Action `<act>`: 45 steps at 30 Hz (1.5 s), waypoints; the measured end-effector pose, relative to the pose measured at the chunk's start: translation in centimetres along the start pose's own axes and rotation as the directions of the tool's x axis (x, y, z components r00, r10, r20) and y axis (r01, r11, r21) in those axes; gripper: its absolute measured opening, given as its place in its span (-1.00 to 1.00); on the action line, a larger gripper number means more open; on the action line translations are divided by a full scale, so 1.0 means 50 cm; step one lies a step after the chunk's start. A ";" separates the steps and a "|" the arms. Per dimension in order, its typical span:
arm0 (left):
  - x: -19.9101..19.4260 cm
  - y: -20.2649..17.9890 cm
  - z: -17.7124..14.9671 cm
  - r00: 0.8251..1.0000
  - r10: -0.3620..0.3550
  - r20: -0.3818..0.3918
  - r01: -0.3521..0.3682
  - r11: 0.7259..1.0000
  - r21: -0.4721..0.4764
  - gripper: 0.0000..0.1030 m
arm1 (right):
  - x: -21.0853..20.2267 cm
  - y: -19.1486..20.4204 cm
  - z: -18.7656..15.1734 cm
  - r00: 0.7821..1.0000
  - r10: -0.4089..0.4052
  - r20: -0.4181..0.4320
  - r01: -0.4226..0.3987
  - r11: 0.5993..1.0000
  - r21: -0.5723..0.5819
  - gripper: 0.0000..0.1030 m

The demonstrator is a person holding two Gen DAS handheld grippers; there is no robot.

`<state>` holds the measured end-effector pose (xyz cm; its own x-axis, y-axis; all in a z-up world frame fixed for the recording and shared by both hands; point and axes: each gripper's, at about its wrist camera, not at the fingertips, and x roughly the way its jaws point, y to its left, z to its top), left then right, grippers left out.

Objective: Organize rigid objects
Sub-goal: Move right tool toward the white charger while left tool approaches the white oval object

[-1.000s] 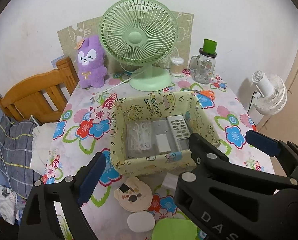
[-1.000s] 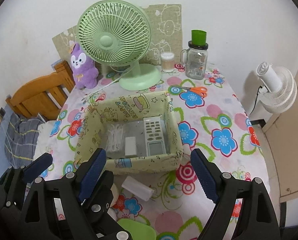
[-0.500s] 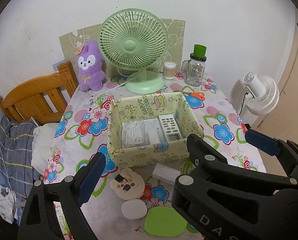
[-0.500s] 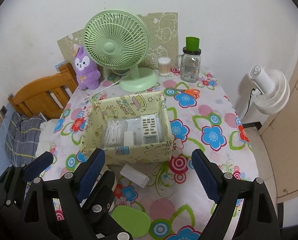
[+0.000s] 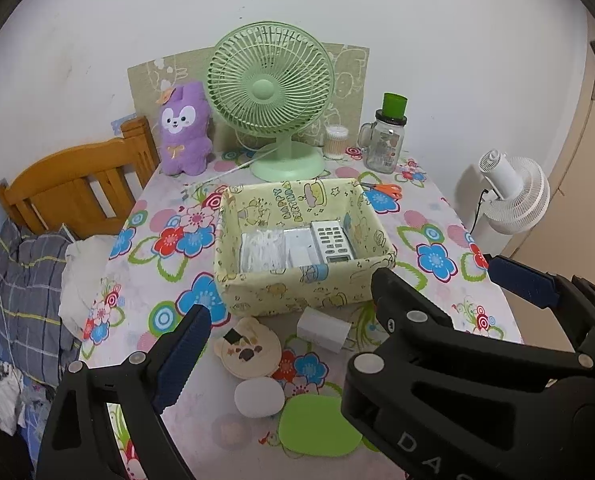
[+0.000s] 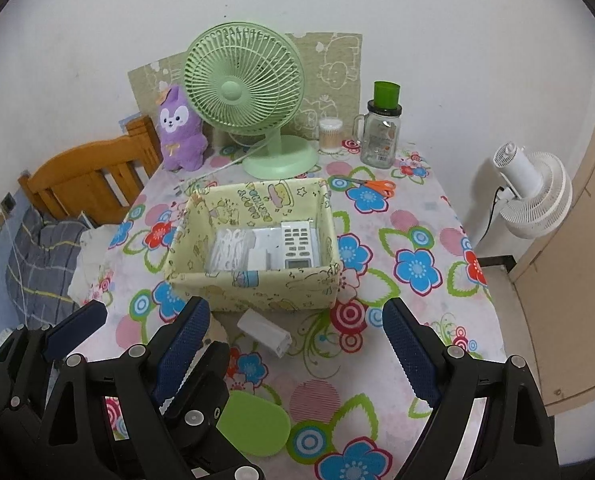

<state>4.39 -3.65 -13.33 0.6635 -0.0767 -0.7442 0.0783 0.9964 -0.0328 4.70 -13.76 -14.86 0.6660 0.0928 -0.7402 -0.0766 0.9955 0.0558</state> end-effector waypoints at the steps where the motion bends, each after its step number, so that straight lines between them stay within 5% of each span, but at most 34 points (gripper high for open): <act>1: -0.001 0.002 -0.003 1.000 0.001 0.000 -0.001 1.000 -0.003 0.82 | -0.001 0.004 -0.003 1.000 0.001 0.004 -0.001 1.000 -0.008 0.75; 17: 0.021 0.030 -0.077 0.999 0.019 -0.026 -0.020 0.999 -0.025 0.82 | 0.032 0.038 -0.066 1.000 0.009 -0.019 -0.010 0.997 -0.074 0.75; 45: 0.176 0.072 -0.191 0.987 0.056 -0.149 -0.066 0.996 -0.066 0.81 | 0.211 0.065 -0.172 0.989 -0.001 -0.148 -0.016 0.994 -0.112 0.75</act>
<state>3.41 -0.37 -26.36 0.5485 -0.0148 -0.8361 -0.0149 0.9995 -0.0275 5.11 -9.73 -28.24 0.5491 0.0878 -0.8312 -0.1699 0.9854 -0.0082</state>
